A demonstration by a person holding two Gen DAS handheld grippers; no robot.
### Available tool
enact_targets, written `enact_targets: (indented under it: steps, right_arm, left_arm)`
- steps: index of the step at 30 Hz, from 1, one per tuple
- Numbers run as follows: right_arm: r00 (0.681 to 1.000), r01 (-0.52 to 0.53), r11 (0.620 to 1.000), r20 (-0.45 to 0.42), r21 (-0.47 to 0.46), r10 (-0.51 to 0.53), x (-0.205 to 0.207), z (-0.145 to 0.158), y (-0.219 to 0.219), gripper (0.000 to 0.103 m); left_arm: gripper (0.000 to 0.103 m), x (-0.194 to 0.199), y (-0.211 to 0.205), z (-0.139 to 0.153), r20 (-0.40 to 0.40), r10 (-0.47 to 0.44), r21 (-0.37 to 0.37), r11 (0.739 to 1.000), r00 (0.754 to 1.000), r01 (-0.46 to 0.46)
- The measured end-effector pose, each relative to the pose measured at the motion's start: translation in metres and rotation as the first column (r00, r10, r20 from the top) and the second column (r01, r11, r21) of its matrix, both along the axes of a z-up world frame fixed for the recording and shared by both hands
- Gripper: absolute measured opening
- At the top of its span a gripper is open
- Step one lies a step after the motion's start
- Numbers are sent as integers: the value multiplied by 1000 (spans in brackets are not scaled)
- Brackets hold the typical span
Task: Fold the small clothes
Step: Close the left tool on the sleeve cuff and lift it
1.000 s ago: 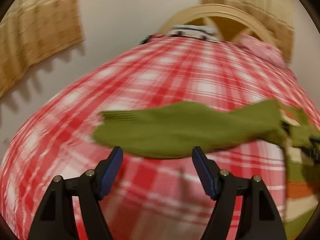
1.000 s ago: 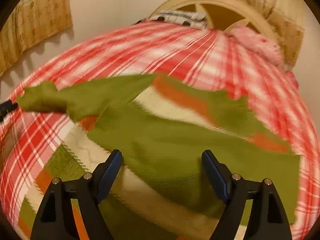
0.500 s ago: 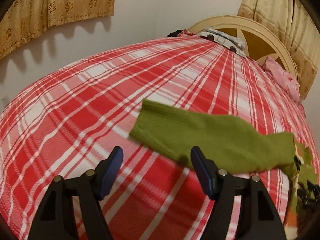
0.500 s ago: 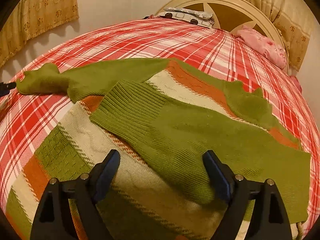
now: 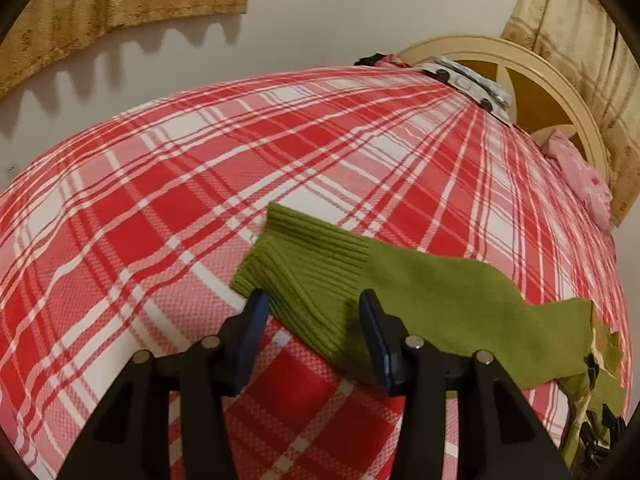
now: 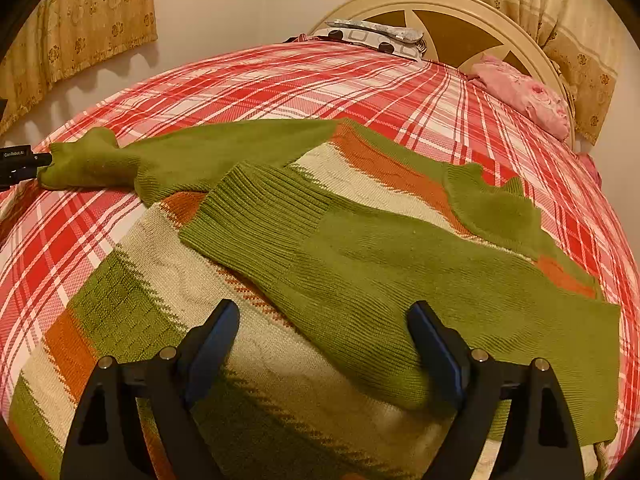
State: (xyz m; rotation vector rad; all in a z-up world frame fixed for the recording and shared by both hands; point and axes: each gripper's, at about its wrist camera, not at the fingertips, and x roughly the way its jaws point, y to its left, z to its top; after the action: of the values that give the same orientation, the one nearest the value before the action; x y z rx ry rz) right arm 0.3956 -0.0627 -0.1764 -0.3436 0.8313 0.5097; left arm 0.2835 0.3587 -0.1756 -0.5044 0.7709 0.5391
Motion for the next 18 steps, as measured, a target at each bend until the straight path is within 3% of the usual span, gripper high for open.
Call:
enact_targets:
  steps: [5,14,15,17,18]
  right_arm:
    - [1000,1,1000,3,-3,-1,0,0,0,87]
    - [1000,5,1000,14,-12,-5,-1,0,0,88]
    - [1000,5,1000,16,-14,-5,-1,0,0,88]
    - [1000,7,1000,19,-16,-7,-2,0,1,88]
    - [1000,7,1000,20,-17,-7,-2,0,1,88]
  left_arm:
    - [49,-9,12,0,75,49,-82,996,996,-43]
    - [50,-2,9,-4,41,34,-48,998,999,-32]
    - [47,2,9,-4,35,31,-43,999,999,-29]
    - [19,8,11,-6,26,18,-50,999,1000,-17]
    - [12,9,13,-7,20,18,-59,998,1000,-16]
